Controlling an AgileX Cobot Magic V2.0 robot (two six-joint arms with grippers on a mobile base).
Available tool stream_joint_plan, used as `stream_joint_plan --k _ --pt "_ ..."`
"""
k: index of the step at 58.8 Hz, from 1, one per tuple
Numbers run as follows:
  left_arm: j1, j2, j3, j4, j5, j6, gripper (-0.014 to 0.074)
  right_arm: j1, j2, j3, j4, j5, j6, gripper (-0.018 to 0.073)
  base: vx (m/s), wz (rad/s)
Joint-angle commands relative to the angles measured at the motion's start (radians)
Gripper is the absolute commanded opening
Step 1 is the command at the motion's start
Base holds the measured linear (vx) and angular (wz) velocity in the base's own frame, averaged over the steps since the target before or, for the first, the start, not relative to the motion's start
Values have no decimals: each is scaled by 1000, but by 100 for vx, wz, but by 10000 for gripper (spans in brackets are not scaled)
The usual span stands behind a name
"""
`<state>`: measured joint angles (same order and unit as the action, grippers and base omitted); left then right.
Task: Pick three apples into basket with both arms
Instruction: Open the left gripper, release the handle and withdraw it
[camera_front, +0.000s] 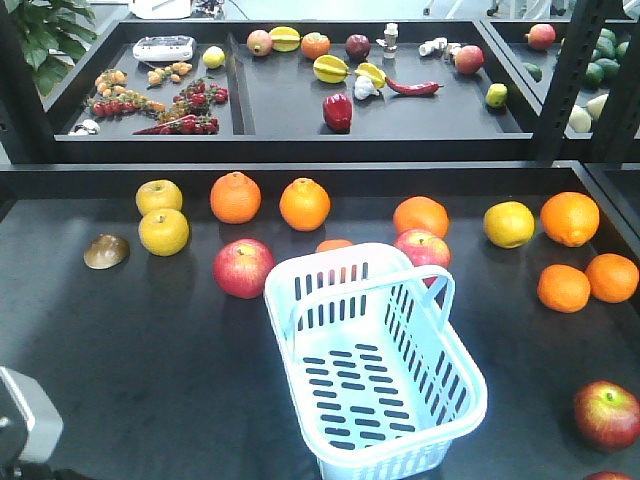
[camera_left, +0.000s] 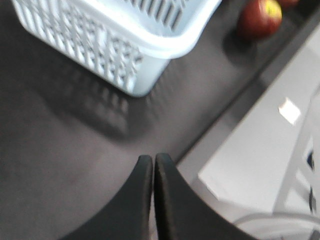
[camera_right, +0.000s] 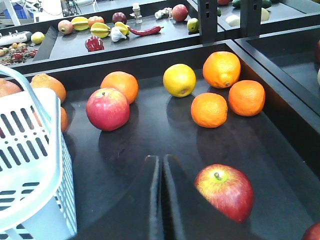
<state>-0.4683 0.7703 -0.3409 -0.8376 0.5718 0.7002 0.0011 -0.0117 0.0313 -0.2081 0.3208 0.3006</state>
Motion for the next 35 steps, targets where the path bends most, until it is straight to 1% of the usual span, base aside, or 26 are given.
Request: stream_joint_plan --k 1,9,35 --pt "-3 -10 -24 -50 -43 -9 -7 -3 -2 9 -17 -73 -3 -5 0 0" --pt "-3 -10 -24 -50 -12 -9 -7 -3 -2 9 -17 -73 -3 -5 0 0" --pt "-3 -10 -24 -50 -36 -9 -6 -3 -2 9 -17 -73 -3 -5 0 0"
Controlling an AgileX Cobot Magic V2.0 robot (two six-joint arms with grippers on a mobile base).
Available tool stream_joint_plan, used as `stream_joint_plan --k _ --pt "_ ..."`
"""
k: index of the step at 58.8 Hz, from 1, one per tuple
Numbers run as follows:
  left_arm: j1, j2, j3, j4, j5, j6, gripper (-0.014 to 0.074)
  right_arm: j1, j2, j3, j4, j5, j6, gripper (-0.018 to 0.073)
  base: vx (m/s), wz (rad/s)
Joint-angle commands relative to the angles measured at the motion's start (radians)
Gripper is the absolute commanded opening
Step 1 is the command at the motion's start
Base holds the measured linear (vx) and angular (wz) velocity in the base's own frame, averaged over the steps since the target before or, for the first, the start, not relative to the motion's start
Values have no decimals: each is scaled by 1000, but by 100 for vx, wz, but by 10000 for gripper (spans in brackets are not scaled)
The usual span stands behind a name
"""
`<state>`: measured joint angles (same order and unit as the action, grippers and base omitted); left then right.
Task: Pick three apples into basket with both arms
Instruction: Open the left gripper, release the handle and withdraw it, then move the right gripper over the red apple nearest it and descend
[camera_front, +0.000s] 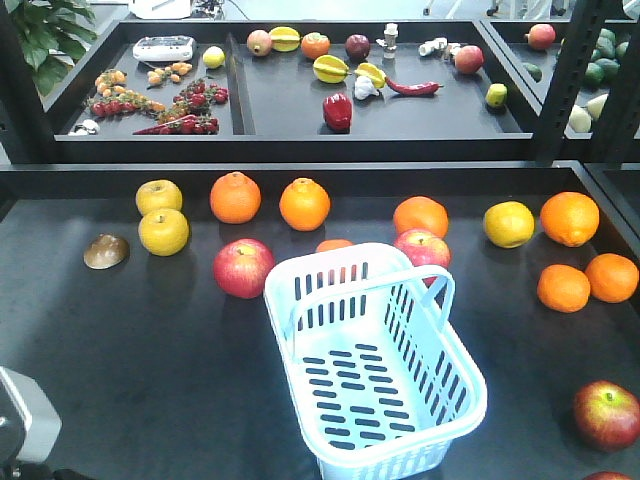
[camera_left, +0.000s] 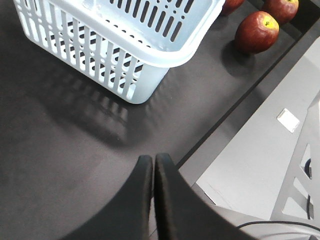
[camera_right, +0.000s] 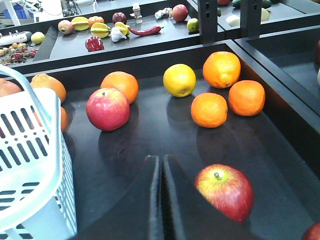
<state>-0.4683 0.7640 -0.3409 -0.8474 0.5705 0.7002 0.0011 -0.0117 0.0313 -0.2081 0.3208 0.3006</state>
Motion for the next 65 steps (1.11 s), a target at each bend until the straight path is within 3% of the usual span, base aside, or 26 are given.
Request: stream_joint_plan --k 1,11,23,34,59,65 --pt "-3 -3 -24 -40 -35 -9 -6 -3 -2 9 -17 -73 -3 -5 0 0" --pt "-3 -3 -24 -40 -35 -9 -6 -3 -2 9 13 -118 10 -5 0 0" --pt "-3 -3 -24 -40 -35 -9 -6 -3 -2 9 214 -297 82 -5 0 0" --pt "-3 -3 -24 -37 -63 -9 -6 -3 -2 9 327 -438 83 -5 0 0" --pt "-3 -3 -24 -26 -87 -9 -6 -2 -2 3 365 -512 114 -5 0 0" --pt "-3 -3 -24 -26 -98 -9 -6 -2 -1 -80 300 -416 105 -5 0 0"
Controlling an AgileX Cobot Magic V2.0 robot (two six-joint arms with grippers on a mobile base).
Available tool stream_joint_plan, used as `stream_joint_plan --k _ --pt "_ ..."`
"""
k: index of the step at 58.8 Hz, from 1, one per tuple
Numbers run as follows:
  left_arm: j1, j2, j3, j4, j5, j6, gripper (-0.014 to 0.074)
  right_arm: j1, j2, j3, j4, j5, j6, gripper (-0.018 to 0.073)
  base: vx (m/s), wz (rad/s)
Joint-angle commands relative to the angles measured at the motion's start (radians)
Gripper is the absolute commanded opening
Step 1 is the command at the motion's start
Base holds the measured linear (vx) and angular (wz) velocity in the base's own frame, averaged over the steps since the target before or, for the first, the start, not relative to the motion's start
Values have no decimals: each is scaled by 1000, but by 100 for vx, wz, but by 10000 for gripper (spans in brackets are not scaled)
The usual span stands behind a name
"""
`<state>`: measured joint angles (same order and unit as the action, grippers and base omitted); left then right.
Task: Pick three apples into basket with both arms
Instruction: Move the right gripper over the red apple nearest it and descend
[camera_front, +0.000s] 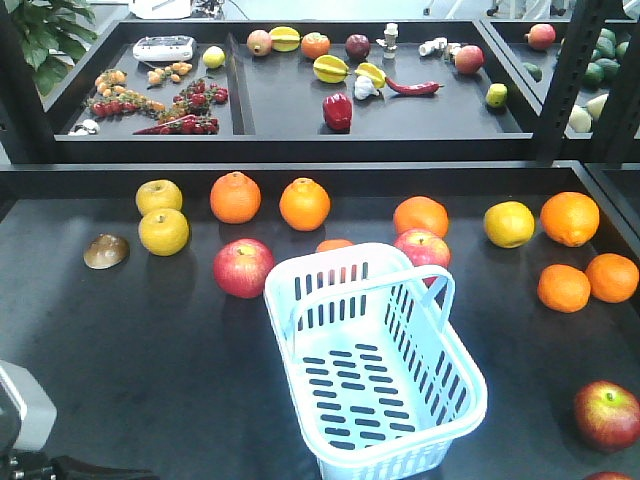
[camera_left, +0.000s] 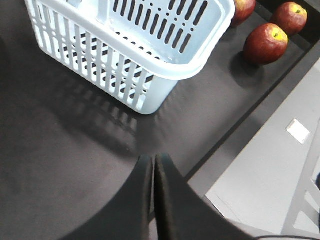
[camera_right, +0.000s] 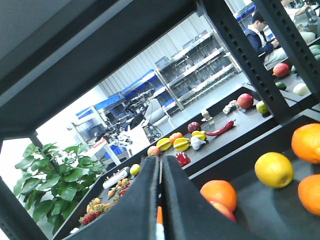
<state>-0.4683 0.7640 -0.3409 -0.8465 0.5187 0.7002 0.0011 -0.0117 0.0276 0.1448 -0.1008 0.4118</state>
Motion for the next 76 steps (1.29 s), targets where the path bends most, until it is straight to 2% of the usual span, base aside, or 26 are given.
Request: stream_joint_plan --k 1,6,10,17,21,27,37,50,54,58,70,76 --pt "-3 -3 -24 -27 -47 -9 -6 -2 1 -96 -70 34 -9 -5 0 0" --pt "-3 -3 -24 -27 -52 -9 -6 -2 35 -255 -189 240 -59 -5 0 0" --pt "-3 -3 -24 -28 -59 -9 -6 -2 101 -393 -245 418 -92 -5 0 0" --pt "-3 -3 -24 -29 -63 -9 -6 -2 257 -606 -277 717 -179 -5 0 0" --pt "-3 -3 -24 -29 -67 -9 -6 -2 352 -694 -282 824 -235 -4 0 0" --pt "-3 -3 -24 -29 -69 -9 -6 -2 454 -760 -317 845 -269 -4 0 0" --pt "-3 -3 -24 -29 -75 -9 -6 -2 563 -764 -322 855 -273 -4 0 0" --pt "-3 -3 -24 -29 -78 -9 -6 -4 808 -792 -343 1013 -283 32 0 0" --pt "-3 -3 -24 -29 -78 -11 -6 -4 895 -824 -344 1066 -283 84 0 0" --pt "-3 -3 -24 -29 -78 -11 -6 -4 979 -854 -344 1115 -282 172 0 0" --pt "-3 -3 -24 -30 -68 -12 -6 -4 1194 -885 -383 1193 -268 582 0 0" --pt "-3 -3 -24 -31 -56 -12 -6 -4 1251 -885 -416 1196 -268 713 0 0"
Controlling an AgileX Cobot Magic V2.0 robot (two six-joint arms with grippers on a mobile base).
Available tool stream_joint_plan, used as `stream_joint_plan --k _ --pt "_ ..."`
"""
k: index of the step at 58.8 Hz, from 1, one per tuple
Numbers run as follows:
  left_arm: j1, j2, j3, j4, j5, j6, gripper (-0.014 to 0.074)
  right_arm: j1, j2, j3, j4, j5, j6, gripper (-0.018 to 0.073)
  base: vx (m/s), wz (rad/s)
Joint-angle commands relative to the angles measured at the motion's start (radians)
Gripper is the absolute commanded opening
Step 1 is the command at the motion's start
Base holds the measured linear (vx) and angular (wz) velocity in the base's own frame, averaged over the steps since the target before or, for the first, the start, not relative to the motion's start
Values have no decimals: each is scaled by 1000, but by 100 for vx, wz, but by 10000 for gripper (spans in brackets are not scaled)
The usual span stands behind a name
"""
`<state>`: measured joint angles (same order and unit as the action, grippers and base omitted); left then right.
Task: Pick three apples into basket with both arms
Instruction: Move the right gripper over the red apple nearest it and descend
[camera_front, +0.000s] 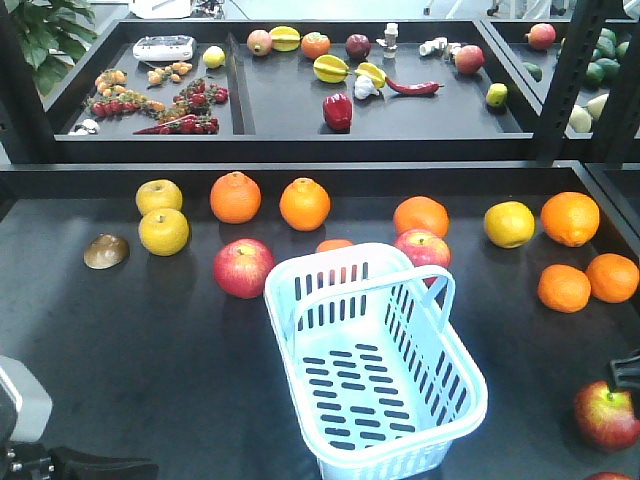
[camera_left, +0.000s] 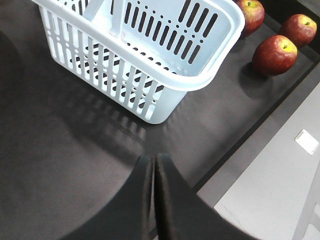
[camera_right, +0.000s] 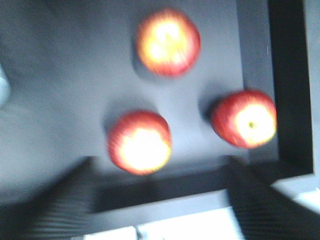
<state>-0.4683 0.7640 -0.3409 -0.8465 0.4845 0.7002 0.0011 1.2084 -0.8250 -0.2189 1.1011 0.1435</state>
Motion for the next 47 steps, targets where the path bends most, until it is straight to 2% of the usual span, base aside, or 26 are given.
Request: stream_joint_plan --k 1,14,22,34,47 --pt "-3 -3 -24 -31 -20 -12 -6 -4 38 -32 -52 -6 1 730 0 0" --pt "-3 -3 -24 -31 -25 -12 -6 -4 69 -29 -3 -8 1 709 0 0" --pt "-3 -3 -24 -37 -25 -12 -6 -4 120 -28 -2 10 -1 676 0 0" --pt "-3 -3 -24 -41 -18 -12 -6 -4 233 -28 17 -34 14 633 0 0" --pt "-3 -3 -24 -41 -12 -12 -6 -4 352 -28 13 -48 14 617 0 0"
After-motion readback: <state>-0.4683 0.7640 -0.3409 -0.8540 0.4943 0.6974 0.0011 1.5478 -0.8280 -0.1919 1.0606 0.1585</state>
